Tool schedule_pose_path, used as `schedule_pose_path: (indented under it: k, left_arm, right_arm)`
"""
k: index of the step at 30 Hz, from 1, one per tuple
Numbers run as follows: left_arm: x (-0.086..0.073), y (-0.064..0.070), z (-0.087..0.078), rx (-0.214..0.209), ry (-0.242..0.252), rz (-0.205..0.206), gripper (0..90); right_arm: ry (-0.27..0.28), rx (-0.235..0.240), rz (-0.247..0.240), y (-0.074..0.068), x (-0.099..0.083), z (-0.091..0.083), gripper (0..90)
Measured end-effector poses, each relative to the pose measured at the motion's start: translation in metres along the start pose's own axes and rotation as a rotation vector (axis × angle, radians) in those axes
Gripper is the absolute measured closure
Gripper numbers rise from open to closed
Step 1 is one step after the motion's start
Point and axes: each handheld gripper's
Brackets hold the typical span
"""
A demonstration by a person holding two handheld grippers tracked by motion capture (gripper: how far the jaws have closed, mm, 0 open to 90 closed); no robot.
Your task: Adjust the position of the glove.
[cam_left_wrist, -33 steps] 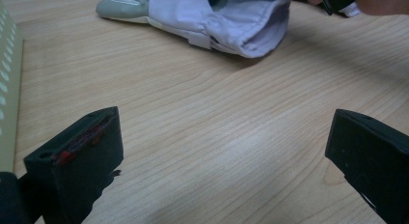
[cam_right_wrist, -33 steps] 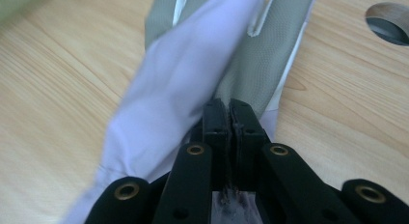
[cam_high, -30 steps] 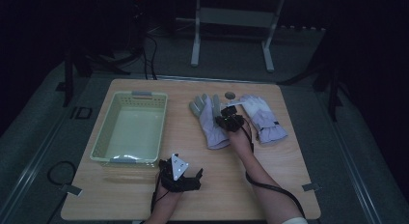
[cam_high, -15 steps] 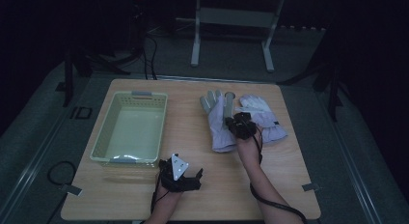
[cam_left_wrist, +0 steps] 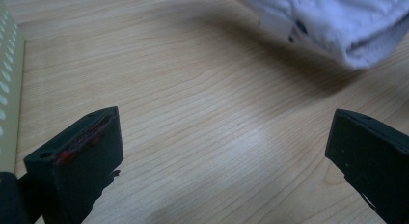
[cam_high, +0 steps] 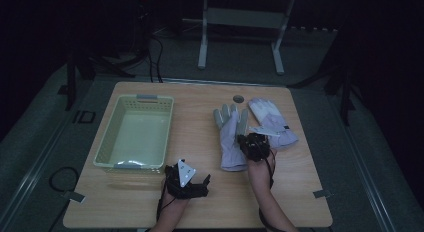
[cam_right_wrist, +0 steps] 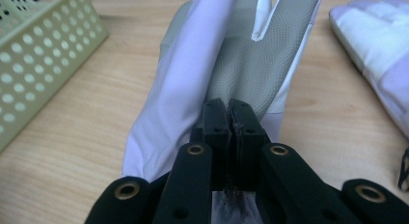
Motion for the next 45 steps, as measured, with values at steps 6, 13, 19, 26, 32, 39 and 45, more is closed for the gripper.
schedule_pose_path:
  k: [6, 13, 19, 26, 32, 39, 45]
  left_arm:
    - [0.0, 0.0, 0.0, 0.0, 0.0, 0.003, 0.0]
    - [0.0, 0.0, 0.0, 0.0, 0.0, 0.005, 0.0]
    - [0.0, 0.001, 0.0, -0.001, 0.0, 0.006, 0.0]
    - [0.0, 0.0, 0.0, -0.001, 0.0, 0.006, 0.0]
    - [0.0, 0.0, 0.0, 0.0, 0.0, 0.005, 0.0]
    - [0.0, 0.0, 0.0, 0.001, -0.001, 0.003, 0.0]
    - [0.0, 0.0, 0.0, 0.0, 0.0, 0.001, 0.0]
  right_arm:
    - [-0.025, 0.031, 0.043, -0.001, -0.02, 0.0, 86.4]
    - [-0.067, 0.023, 0.066, 0.003, -0.038, 0.001, 86.3]
    - [-0.107, 0.025, 0.038, 0.01, -0.048, 0.009, 82.9]
    - [-0.128, 0.032, -0.027, 0.01, -0.046, 0.011, 70.6]
    - [-0.13, 0.049, -0.053, 0.017, -0.036, 0.001, 58.4]
    - [-0.053, 0.051, -0.12, 0.037, -0.01, -0.014, 52.2]
    - [-0.009, 0.047, -0.176, 0.06, 0.008, -0.023, 50.8]
Point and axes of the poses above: each handheld gripper's, and its own axes: z roughly forward along the jaws, x roughly out of its top, y roughly to its right, and after that the axes turned 3 degrees about -z, right-handed
